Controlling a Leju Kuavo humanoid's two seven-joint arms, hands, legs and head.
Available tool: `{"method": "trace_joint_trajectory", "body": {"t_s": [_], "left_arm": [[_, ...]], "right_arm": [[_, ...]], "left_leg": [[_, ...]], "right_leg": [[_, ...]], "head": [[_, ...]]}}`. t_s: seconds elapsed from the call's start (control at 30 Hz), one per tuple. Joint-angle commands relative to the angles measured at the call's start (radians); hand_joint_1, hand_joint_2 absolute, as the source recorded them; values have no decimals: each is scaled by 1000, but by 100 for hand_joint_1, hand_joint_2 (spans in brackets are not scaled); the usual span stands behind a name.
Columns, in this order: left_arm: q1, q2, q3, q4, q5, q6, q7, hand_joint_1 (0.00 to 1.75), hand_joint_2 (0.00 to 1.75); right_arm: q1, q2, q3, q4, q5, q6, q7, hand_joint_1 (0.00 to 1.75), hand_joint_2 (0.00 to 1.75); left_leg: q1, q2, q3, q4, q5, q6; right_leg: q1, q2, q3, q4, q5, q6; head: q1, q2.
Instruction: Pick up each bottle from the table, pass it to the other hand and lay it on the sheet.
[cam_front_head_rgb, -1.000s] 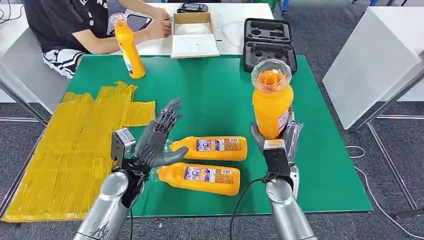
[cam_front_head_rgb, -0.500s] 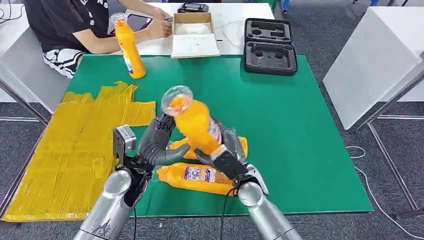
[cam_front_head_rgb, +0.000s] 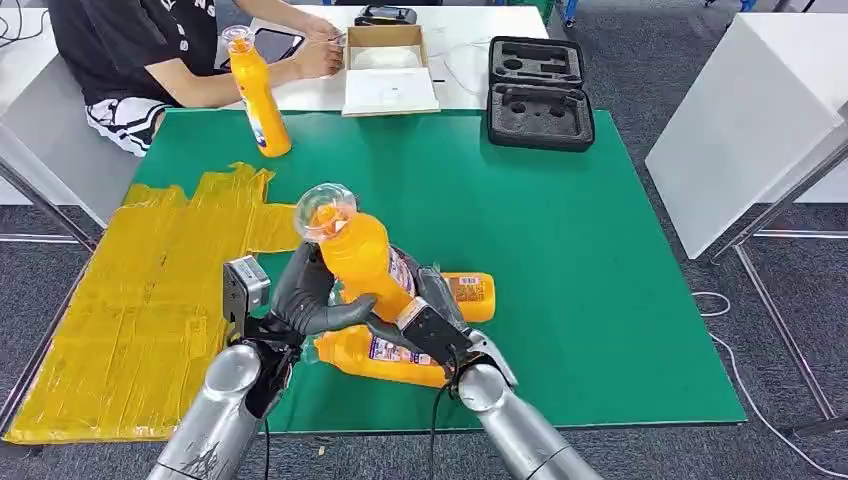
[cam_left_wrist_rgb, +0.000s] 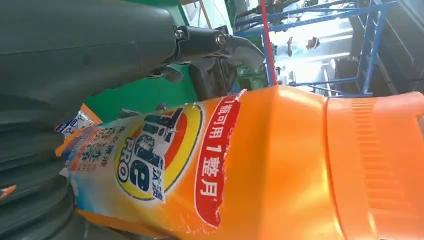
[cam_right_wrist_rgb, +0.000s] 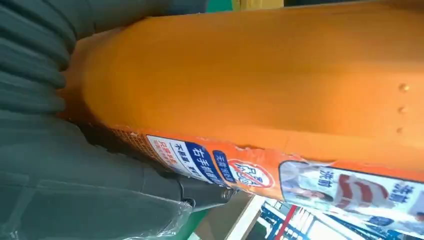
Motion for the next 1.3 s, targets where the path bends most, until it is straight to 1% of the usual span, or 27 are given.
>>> {"method": "trace_joint_trajectory", "body": {"t_s": [0.03, 0.07, 0.1, 0.17, 0.23, 0.27, 0.33, 0.37, 0.4, 0.47, 0.5, 0.53, 0.6, 0.63, 0.67, 0.7, 0.73, 0.83, 0.93, 0.97, 1.0, 1.03, 1.1, 1.13, 1.17, 1.27, 1.3], "left_arm": [[-15, 10, 16, 23, -9, 10, 7, 0, 175], [-12, 8, 19, 22, -13, 13, 9, 0, 175], [-10, 6, 19, 21, -16, 14, 9, 0, 175], [-5, 3, 22, 20, -22, 14, 11, 0, 175], [-3, 1, 26, 22, -26, 13, 11, 0, 175], [-4, 0, 30, 27, -29, 10, 11, 0, 175], [-6, -1, 34, 29, -29, 9, 9, 0, 175], [-8, 0, 43, 27, -24, 5, 7, 0, 175], [-9, 1, 46, 26, -23, 4, 6, 0, 175], [-12, 3, 53, 19, -23, 6, 7, 0, 175], [-11, 4, 60, 9, -17, 7, 3, 0, 175], [-10, 5, 62, 5, -15, 7, 2, 0, 175], [-3, 6, 71, -5, -3, 5, -3, 0, 175], [-2, 5, 73, -7, 1, 6, -4, 0, 175], [-2, 5, 73, -7, 1, 6, -4, 30, 175], [1, 4, 77, -10, 8, 6, -7, 152, 175], [1, 4, 77, -10, 8, 6, -7, 175, 175], [1, 9, 71, -22, 10, 5, -17, 175, 175], [1, 9, 71, -22, 10, 5, -17, 175, 175], [1, 9, 71, -22, 10, 5, -17, 175, 175], [3, 11, 67, -27, 12, 7, -20, 175, 175], [4, 11, 67, -28, 13, 8, -21, 175, 175], [6, 13, 68, -32, 19, 11, -26, 175, 175], [8, 13, 69, -33, 21, 11, -28, 175, 175], [11, 16, 65, -38, 18, 11, -35, 175, 175], [15, 18, 52, -38, 9, 11, -45, 175, 175], [14, 16, 51, -38, 8, 13, -46, 175, 175]], "right_arm": [[-41, 3, 41, 64, -1, 12, 1, 175, 175], [-32, 4, 40, 54, 5, 10, 7, 175, 175], [-28, 2, 41, 49, 12, 7, 10, 175, 175], [-24, 0, 40, 48, 22, 4, 14, 175, 175], [-23, 1, 39, 56, 26, 5, 14, 175, 175], [-25, 2, 44, 66, 33, 8, 15, 175, 175], [-27, 4, 49, 73, 37, 10, 15, 175, 175], [-26, 8, 49, 80, 17, 44, 17, 175, 175], [-25, 8, 49, 79, 15, 48, 17, 175, 175], [-25, 7, 51, 72, 15, 51, 17, 175, 175], [-26, 4, 54, 66, 15, 60, 20, 175, 175], [-27, 3, 55, 64, 15, 64, 22, 175, 175], [-30, -1, 57, 63, 14, 69, 24, 175, 175], [-31, -2, 57, 64, 14, 71, 24, 175, 175], [-31, -2, 57, 64, 14, 71, 24, 175, 175], [-34, -3, 57, 67, 13, 73, 25, 175, 175], [-34, -3, 57, 67, 13, 73, 25, 175, 175], [-42, -7, 60, 74, 9, 79, 25, 175, 175], [-42, -7, 60, 74, 9, 79, 25, 175, 175], [-42, -7, 60, 74, 9, 79, 25, 175, 175], [-44, -8, 63, 76, 6, 82, 25, 175, 175], [-45, -8, 63, 78, 5, 83, 25, 175, 175], [-45, -10, 64, 80, 0, 83, 23, 175, 175], [-44, -11, 64, 80, -1, 83, 23, 175, 175], [-42, -13, 64, 79, -2, 80, 20, 175, 175], [-35, -16, 59, 71, -5, 71, 15, 175, 175], [-33, -17, 56, 65, -7, 68, 14, 175, 175]], "left_leg": [[1, 5, 5, 1, -3, -3], [1, 3, 3, 0, -2, -2], [1, 5, 6, 1, -4, -4], [1, 3, 3, 0, -2, -2], [1, 3, 3, 0, -2, -2], [1, 5, 7, 1, -4, -4], [1, 3, 3, 0, -2, -2], [1, 4, 6, 1, -3, -4], [1, 3, 4, 0, -2, -3], [1, 5, 6, 1, -4, -4], [1, 3, 4, 1, -2, -3], [2, 5, 6, 2, -4, -4], [1, 2, 2, 0, -1, -2], [2, 6, 8, 3, -5, -5], [1, 3, 3, 0, -2, -3], [1, 4, 5, 1, -3, -3], [2, 5, 6, 2, -4, -4], [1, 3, 3, 1, -2, -3], [1, 3, 3, 0, -2, -2], [1, 4, 6, 1, -3, -4], [1, 3, 3, 1, -2, -3], [2, 4, 5, 2, -3, -4], [1, 2, 2, 0, -1, -2], [2, 5, 8, 3, -5, -5], [1, 3, 3, 0, -1, -2], [1, 4, 6, 1, -4, -4], [1, 3, 4, 0, -2, -3]], "right_leg": [[1, 2, 4, 0, -2, -2], [1, 2, 3, -1, -1, -1], [2, 3, 6, 0, -2, -2], [1, 1, 3, -1, -1, -1], [1, 1, 3, -1, -1, -1], [2, 2, 6, -1, -3, -2], [1, 1, 3, -1, -1, -1], [2, 2, 5, 0, -2, -2], [1, 1, 4, -1, -1, -1], [2, 2, 6, 0, -2, -2], [1, 2, 3, 0, -1, -1], [2, 2, 6, 0, -2, -2], [1, 1, 2, 0, -1, -1], [2, 2, 8, 1, -4, -2], [1, 1, 3, 0, -1, -1], [1, 2, 4, 0, -2, -1], [2, 2, 6, 0, -3, -2], [1, 1, 3, 0, -1, -1], [1, 1, 2, -1, -1, -1], [2, 2, 5, 0, -2, -2], [1, 1, 3, 0, -1, -1], [2, 2, 5, 0, -2, -2], [1, 1, 2, -1, -1, -1], [2, 2, 8, 0, -4, -2], [1, 1, 2, -1, -1, -1], [2, 1, 6, 0, -3, -2], [1, 0, 4, -1, -2, -1]], "head": [[0, 0], [0, 0], [0, 0], [0, 0], [0, 0], [0, 0], [0, 0], [0, 0], [0, 0], [0, 0], [0, 0], [0, 0], [0, 0], [0, 0], [0, 0], [0, 0], [0, 0], [0, 0], [0, 0], [0, 0], [0, 0], [0, 0], [0, 0], [0, 0], [0, 0], [0, 0], [0, 0]]}}
